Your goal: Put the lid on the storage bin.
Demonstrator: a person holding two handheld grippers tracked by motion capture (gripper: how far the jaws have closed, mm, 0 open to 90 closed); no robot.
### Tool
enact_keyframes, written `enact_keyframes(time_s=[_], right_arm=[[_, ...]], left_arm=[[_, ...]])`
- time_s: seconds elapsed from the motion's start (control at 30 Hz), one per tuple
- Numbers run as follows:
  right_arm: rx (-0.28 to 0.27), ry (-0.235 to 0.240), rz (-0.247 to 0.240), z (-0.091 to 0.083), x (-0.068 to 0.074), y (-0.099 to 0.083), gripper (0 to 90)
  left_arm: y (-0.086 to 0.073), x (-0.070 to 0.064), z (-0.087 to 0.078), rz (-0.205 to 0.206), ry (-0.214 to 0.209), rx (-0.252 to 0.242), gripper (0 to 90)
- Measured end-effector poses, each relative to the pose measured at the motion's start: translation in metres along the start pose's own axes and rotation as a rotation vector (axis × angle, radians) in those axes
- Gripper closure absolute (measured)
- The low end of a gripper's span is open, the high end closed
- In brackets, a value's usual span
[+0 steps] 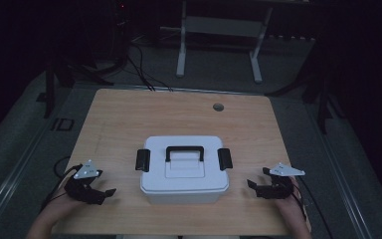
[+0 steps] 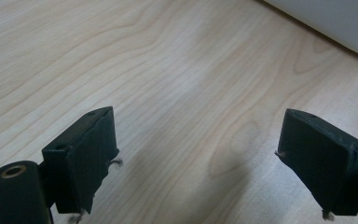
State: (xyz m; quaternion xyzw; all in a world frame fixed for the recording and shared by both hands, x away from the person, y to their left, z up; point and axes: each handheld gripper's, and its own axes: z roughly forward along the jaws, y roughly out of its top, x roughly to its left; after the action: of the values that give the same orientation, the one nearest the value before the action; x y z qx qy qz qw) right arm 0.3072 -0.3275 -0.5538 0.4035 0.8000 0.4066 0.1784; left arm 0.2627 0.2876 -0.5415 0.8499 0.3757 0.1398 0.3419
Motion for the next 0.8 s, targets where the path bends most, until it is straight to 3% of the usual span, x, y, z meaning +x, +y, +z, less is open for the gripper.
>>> enact_keyframes(time_s=[0.1,0.2,0.33,0.47,0.67,0.8], right_arm=[[-0.004,-0.012,-0.001,0.0,0.0,0.0,13.9],[-0.006,-0.018,0.002,0.001,0.0,-0.001,13.8],[-0.012,-0.03,0.011,0.0,-0.001,-0.001,13.8],[-0.016,-0.034,0.016,0.0,-0.001,-0.001,13.9],[-0.019,-0.042,0.024,0.0,-0.001,-0.002,13.8],[-0.026,-0.06,0.033,-0.001,-0.001,-0.003,13.8]], left_arm=[[-0.003,-0.001,0.0,-0.032,0.001,-0.042,11.8],[-0.007,-0.004,0.002,-0.041,0.024,-0.052,11.8],[-0.011,-0.007,0.005,-0.053,0.095,-0.039,11.7],[-0.016,-0.009,0.004,-0.096,0.143,-0.093,8.7],[-0.022,-0.009,0.004,-0.153,0.212,-0.128,3.1],[-0.023,-0.011,0.001,-0.196,0.294,-0.17,3.1]])
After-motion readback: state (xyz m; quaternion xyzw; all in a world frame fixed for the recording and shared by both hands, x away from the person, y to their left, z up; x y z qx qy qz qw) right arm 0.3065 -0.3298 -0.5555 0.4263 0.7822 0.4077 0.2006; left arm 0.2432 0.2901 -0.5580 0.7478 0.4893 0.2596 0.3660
